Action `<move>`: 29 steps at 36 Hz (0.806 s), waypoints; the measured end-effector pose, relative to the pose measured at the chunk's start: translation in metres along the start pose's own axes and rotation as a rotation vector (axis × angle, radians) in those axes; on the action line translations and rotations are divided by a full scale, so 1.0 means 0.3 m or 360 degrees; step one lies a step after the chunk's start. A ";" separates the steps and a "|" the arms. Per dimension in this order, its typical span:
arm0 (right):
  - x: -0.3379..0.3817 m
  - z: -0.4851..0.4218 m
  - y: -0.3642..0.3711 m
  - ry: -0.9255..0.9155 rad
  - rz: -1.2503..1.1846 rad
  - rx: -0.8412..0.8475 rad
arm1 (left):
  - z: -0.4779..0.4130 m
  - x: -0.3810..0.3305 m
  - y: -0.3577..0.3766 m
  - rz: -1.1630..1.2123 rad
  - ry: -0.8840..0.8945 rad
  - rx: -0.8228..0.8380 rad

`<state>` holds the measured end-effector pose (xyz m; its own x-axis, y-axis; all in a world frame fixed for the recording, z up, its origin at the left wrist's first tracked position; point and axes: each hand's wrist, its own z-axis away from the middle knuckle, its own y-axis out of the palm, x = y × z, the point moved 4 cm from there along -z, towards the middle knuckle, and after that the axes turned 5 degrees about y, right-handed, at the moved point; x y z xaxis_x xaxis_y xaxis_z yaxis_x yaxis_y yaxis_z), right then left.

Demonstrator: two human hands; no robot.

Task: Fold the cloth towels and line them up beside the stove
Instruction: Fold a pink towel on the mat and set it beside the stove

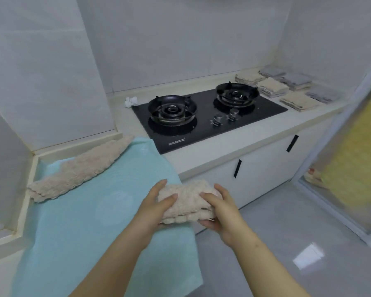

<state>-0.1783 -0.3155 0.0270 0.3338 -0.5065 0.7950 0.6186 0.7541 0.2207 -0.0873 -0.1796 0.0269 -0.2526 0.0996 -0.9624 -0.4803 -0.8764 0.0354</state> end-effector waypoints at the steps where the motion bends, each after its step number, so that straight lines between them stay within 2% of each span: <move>1: 0.034 -0.012 -0.047 -0.0025 -0.0028 0.0021 | -0.026 -0.011 0.059 -0.0015 -0.0020 0.0050; 10: 0.343 -0.189 -0.567 -0.0193 -0.0060 -0.0004 | -0.287 -0.099 0.658 0.0127 -0.0032 0.0138; 12: 0.385 -0.205 -0.594 -0.0190 -0.0087 -0.0038 | -0.289 -0.119 0.703 0.0162 -0.0049 0.0146; 14: 0.538 -0.299 -0.842 -0.0250 -0.0124 -0.0002 | -0.401 -0.157 0.984 0.0173 -0.0075 0.0144; 18: 0.605 -0.339 -0.893 -0.0235 -0.0114 -0.0052 | -0.445 -0.198 1.059 0.0211 -0.0035 0.0141; 29: 0.951 -0.681 -1.223 -0.0229 -0.0174 -0.0149 | -0.852 -0.319 1.481 0.0150 0.0017 0.0204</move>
<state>-0.1647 -0.8221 0.0573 0.1600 -0.5134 0.8431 0.7114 0.6521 0.2620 -0.0618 -0.6990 0.0659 -0.2931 0.0143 -0.9560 -0.5583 -0.8143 0.1590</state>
